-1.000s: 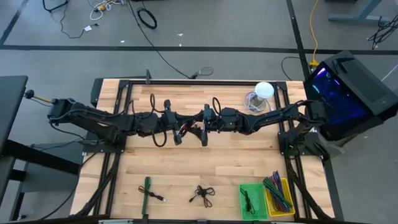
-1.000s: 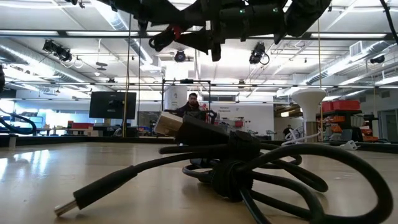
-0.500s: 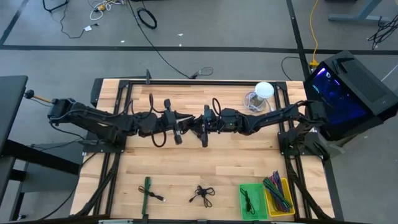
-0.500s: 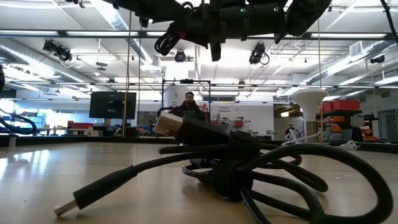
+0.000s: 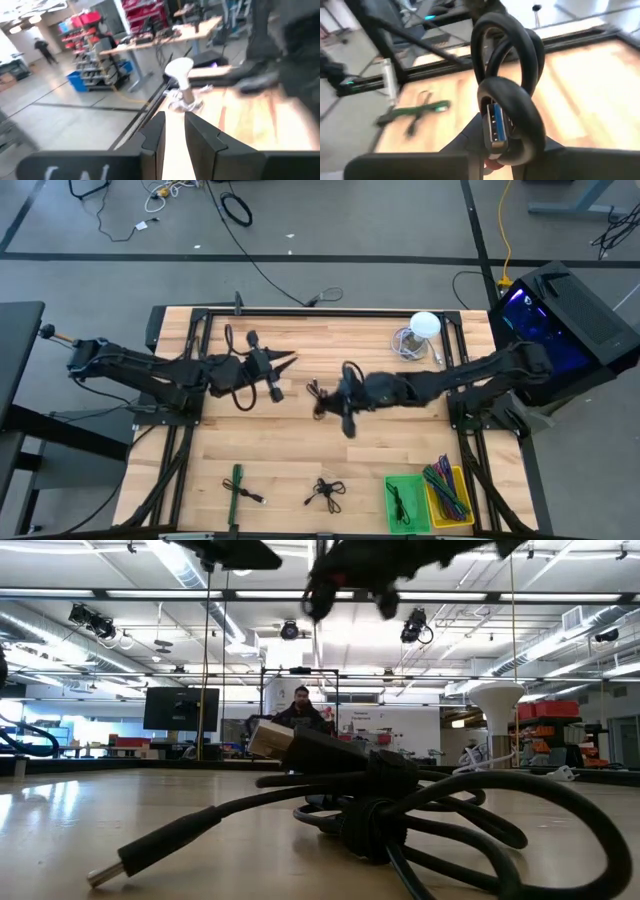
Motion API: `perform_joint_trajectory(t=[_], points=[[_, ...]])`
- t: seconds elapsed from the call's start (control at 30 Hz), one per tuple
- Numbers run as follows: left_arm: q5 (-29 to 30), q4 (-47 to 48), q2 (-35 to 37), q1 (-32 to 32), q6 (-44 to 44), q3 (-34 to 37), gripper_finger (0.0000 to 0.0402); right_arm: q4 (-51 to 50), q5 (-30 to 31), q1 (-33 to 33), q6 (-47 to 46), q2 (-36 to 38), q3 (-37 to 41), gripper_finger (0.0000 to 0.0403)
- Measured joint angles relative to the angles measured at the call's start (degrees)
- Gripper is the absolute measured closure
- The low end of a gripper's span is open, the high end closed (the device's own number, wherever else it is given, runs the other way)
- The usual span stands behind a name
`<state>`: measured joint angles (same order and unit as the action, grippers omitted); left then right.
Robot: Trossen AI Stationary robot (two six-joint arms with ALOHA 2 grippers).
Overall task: Pick & Place USB Port
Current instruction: Put the black charger cable into the green basket
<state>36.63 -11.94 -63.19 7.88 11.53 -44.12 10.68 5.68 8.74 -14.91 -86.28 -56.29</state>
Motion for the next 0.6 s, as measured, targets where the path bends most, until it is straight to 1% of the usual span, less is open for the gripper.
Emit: perform_joint_trajectory(t=[0.07, 0.2, 0.33, 0.47, 0.6], points=[[1.8, 4.1, 1.4, 0.0, -0.3, 0.2, 0.0324, -5.5, 2.2, 3.0, -2.3, 2.9, 0.0, 0.0358], [4.1, 9.6, 4.4, 0.1, -2.1, 0.0, 0.0324, -16.0, 10.4, 11.1, -9.1, 7.4, 0.0, 0.0358], [4.1, 13.6, 5.5, 0.1, -4.4, 0.2, 0.0324, -20.7, 19.0, 20.4, -18.8, 11.1, 0.0, 0.0358], [4.1, 15.8, 5.5, 0.1, -6.0, 0.1, 0.0326, -23.2, 28.2, 30.1, -27.6, 11.7, -0.1, 0.0358], [4.3, 18.0, 5.5, 0.1, -8.0, 0.1, 0.033, -28.5, 35.8, 38.9, -40.3, 10.7, -0.1, 0.0358]])
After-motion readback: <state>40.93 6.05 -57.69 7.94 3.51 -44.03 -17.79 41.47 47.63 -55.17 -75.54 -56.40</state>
